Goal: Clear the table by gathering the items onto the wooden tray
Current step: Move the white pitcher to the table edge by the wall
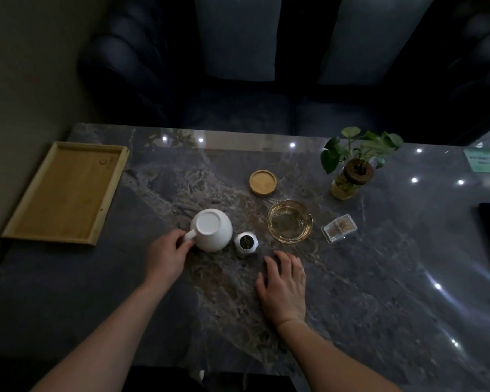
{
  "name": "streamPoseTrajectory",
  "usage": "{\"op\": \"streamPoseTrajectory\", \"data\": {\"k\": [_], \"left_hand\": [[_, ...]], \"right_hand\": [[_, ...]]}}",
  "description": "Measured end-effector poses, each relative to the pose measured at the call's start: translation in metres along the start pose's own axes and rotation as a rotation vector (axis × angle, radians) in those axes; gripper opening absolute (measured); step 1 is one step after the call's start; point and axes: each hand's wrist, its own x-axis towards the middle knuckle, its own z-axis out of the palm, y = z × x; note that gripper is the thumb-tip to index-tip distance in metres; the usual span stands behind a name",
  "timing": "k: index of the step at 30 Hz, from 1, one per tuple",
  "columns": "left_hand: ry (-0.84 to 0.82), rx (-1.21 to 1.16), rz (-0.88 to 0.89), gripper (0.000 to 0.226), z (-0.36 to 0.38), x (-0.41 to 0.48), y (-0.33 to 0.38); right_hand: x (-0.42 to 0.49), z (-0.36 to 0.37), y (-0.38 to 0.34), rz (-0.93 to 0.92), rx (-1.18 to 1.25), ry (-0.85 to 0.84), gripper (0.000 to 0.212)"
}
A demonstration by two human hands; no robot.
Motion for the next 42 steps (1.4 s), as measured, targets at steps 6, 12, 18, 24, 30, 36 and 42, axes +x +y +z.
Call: {"op": "streamPoseTrajectory", "data": {"k": [6,12,18,24,30,36,42], "left_hand": [[0.106,-0.132,0.004,0.01,0.005,-0.01,0.001],[0.161,-0.797,-0.501,0.017,0.017,-0.011,0.011],[0.094,-1.232,-0.822,0.014,0.012,-0.014,0.017],[-0.054,-1.418,-0.968,0.012,0.012,-0.011,0.025],[-0.132,-1.502,-1.044,0.02,0.017,-0.009,0.036],[-0.17,-1.567,-1.105,0.026,0.02,-0.01,0.046],[-0.172,-1.628,-1.173,0.028,0.026,-0.012,0.048]], "right_hand": [[0.0,0.0,0.0,0.001,-0.004,-0.003,0.045],[0.0,0.003,0.001,-0.003,0.001,-0.001,0.045],[0.0,0.002,0.0,-0.002,0.004,0.01,0.043],[0.0,0.0,-0.001,0.009,-0.007,-0.012,0.044],[0.0,0.0,-0.002,0.011,-0.001,0.003,0.044],[0.0,0.001,0.0,0.001,-0.004,0.002,0.044],[0.0,0.001,0.0,-0.004,0.003,0.007,0.043]]}}
